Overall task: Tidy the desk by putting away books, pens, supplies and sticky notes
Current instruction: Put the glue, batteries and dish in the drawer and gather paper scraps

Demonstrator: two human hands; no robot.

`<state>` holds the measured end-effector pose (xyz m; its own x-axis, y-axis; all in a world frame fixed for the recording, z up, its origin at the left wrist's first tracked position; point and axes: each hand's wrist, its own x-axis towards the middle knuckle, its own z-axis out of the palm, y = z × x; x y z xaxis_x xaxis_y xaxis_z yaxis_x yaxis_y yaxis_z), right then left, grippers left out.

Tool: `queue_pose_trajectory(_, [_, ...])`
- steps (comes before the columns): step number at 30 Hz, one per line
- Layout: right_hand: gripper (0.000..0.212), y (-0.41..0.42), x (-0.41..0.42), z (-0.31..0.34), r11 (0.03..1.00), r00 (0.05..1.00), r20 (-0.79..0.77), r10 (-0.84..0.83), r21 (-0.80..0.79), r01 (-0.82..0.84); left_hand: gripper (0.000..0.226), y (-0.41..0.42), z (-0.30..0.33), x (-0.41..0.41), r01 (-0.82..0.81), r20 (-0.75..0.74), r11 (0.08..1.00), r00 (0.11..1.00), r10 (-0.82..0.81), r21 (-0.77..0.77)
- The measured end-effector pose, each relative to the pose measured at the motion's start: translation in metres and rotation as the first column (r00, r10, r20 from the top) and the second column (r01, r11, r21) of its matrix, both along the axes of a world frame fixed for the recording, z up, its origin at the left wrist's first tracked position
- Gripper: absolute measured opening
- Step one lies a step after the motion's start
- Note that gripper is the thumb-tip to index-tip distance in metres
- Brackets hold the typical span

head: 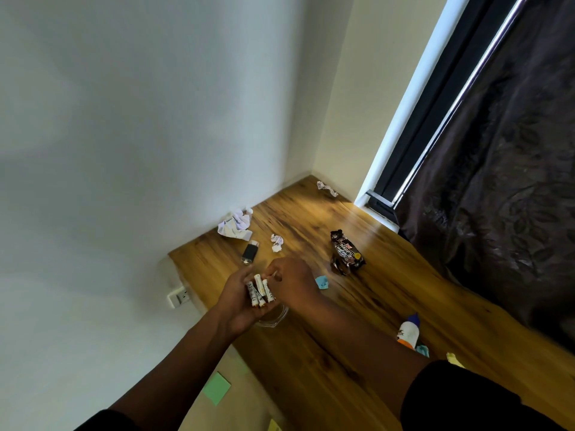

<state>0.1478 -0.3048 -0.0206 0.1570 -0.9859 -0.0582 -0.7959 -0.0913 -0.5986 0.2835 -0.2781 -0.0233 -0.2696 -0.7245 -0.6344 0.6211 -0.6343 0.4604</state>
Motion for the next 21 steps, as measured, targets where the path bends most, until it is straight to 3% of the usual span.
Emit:
queue_pose_trajectory(4, [0.017,0.011,0.009,-0.003,0.998,0.998,-0.063,0.003,0.066,0.001,0.057,0.004,-0.002,0.000,0.020,0.061,0.999,0.998,-0.023,0.049])
queue_pose_trajectory(9, [0.025,0.016,0.015,0.005,0.994,0.995,-0.097,0.019,0.108,-0.008,0.048,0.007,0.019,-0.008,0.046,0.146,0.998,0.988,-0.052,0.047])
queue_pose_trajectory(21, [0.033,0.025,0.014,0.012,0.986,0.995,-0.094,0.010,0.166,0.006,0.062,0.011,0.025,-0.013,0.047,0.114,0.996,0.992,-0.056,0.073])
